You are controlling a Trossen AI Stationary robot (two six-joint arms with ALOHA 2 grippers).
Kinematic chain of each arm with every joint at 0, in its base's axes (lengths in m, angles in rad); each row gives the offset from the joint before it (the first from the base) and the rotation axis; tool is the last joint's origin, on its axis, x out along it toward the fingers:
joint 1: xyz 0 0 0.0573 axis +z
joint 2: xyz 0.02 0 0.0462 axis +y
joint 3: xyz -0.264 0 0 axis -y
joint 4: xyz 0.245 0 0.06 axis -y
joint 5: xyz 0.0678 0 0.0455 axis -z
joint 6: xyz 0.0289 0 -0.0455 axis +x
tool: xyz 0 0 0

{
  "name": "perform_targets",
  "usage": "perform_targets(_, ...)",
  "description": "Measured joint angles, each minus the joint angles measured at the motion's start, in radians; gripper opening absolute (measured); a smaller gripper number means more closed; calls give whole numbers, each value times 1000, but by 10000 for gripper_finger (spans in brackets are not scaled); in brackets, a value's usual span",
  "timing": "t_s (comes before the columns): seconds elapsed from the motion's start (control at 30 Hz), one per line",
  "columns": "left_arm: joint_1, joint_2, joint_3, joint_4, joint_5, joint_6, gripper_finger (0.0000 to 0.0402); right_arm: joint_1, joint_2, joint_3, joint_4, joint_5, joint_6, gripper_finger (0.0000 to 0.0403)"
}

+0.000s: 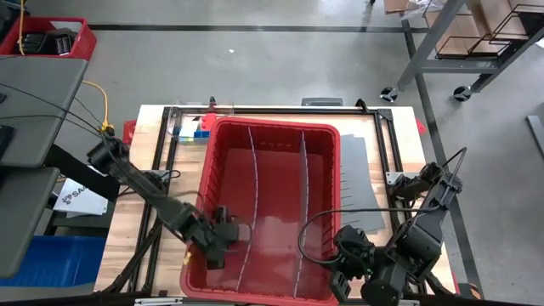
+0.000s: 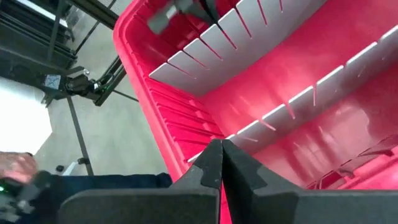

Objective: Sort blocks
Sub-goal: Assemble the bin divider into the red bin

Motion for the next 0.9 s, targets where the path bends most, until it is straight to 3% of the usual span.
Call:
perform_targets(0.13,43,-151,0,-52,-45,12,0,-2,0,0,3,1,-7,0)
perform_targets(0.33,70,-421,39,-110,-206,-2,0,-21,1,0,44,81,-58,0)
perform_targets(0.47,68,-549,77,-109,-292,-48,0,-78,13,0,144,80,-157,0)
perform_targets(0.63,14,-637,110,-170,-337,-105,0,-216,92,0,406,-119,-383,0)
perform_targets(0.77,-56,-631,130,-484,-333,-316,0,-294,178,0,442,-274,-431,0)
perform_targets(0.9,-141,-582,128,-720,-211,-541,0,-317,221,0,414,-325,-393,0)
